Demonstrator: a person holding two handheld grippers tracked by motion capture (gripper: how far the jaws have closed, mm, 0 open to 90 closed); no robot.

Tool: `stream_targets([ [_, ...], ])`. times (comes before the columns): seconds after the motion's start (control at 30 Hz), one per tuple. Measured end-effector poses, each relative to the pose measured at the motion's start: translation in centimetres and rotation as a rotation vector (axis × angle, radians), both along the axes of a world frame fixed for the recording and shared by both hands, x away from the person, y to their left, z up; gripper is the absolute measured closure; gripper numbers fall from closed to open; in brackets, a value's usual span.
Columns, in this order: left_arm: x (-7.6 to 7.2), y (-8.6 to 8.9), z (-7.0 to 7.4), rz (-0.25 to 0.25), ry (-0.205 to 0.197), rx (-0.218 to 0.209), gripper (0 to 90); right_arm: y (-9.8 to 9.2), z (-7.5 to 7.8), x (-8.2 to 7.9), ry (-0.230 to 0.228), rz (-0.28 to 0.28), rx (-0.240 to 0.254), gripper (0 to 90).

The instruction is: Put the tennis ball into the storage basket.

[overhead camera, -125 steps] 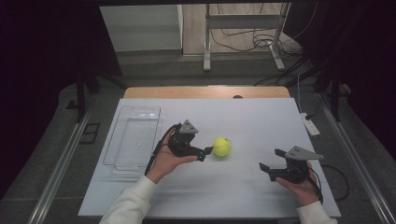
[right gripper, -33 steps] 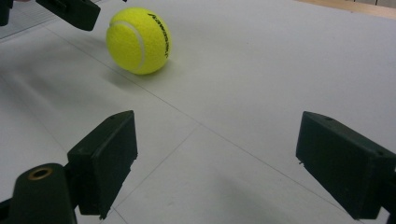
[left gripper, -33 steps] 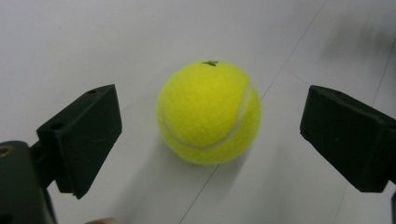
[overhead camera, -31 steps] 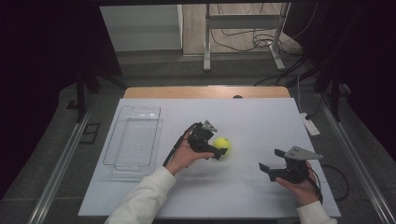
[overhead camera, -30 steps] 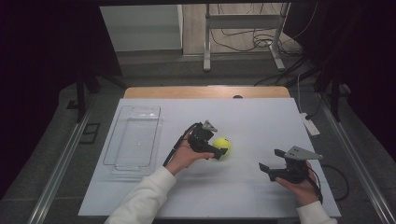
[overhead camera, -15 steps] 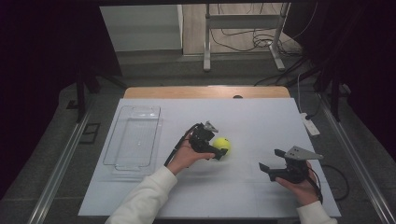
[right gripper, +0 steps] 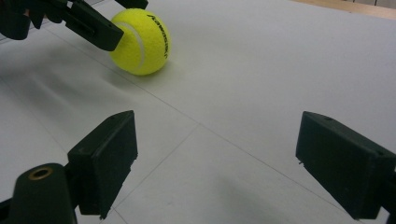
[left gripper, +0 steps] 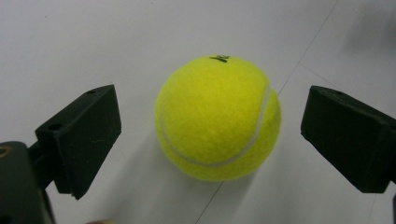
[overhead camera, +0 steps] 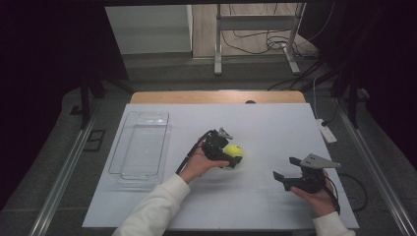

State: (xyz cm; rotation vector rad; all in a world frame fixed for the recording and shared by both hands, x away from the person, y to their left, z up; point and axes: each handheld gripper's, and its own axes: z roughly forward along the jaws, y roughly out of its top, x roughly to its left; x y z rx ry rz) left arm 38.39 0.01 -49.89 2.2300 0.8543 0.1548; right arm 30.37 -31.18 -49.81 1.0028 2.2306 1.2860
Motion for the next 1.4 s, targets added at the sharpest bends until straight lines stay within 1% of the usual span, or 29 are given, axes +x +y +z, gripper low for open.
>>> stream_targets([
  [0.13, 0.1, -0.4, -0.2, -0.004, 0.004, 0.0, 6.2, 0.0, 0.0, 0.0, 0.0, 0.0, 0.001, 13.4],
  [0.3, 0.3, -0.6, -0.4, -0.009, 0.013, 0.011, 6.9, 0.0, 0.0, 0.0, 0.001, 0.0, 0.001, 13.3],
  [0.53, 0.2, -0.8, -0.6, -0.012, 0.015, 0.026, 11.1, 0.0, -0.1, 0.0, 0.002, 0.0, -0.001, 13.3],
  [0.63, 0.2, -0.9, -0.7, -0.009, 0.007, 0.037, 16.1, 0.0, -0.1, 0.0, 0.003, -0.001, 0.0, 13.3],
  [0.67, 0.2, -0.9, -0.7, -0.009, 0.008, 0.039, 20.5, 0.0, -0.1, 0.0, 0.003, -0.001, 0.0, 13.3],
  [0.73, 0.2, -0.9, -0.7, -0.014, 0.011, 0.034, 25.3, 0.0, -0.1, 0.0, 0.003, -0.001, -0.001, 13.3],
  [0.93, 0.2, -0.9, -0.6, -0.019, 0.01, 0.039, 26.8, 0.0, 0.0, 0.0, 0.002, -0.003, -0.001, 13.4],
  [1.07, 0.0, -0.9, -0.4, -0.02, -0.001, 0.051, 27.0, 0.0, 0.0, 0.0, -0.001, -0.004, -0.005, 13.4],
  [1.4, -0.4, -0.4, 0.5, -0.023, -0.025, 0.023, 27.1, 0.0, 0.0, 0.0, -0.002, -0.007, -0.011, 13.5],
])
